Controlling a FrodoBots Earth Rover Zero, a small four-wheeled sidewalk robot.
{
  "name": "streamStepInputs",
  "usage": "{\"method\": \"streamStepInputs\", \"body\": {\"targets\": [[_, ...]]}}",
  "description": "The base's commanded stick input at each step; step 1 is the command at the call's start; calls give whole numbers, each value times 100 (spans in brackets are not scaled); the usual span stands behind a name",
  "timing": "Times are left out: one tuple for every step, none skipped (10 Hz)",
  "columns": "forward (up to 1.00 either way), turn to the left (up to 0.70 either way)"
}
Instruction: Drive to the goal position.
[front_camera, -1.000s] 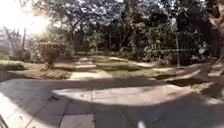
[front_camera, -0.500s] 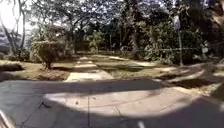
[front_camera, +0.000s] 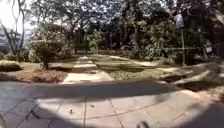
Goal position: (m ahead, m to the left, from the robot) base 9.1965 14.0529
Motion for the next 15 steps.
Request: {"method": "streamStepInputs", "body": {"targets": [[50,0],[50,0],[50,0],[50,0],[50,0],[50,0],[50,0],[50,0],[50,0],[50,0],[50,0],[50,0],[50,0],[50,0],[50,0]]}}
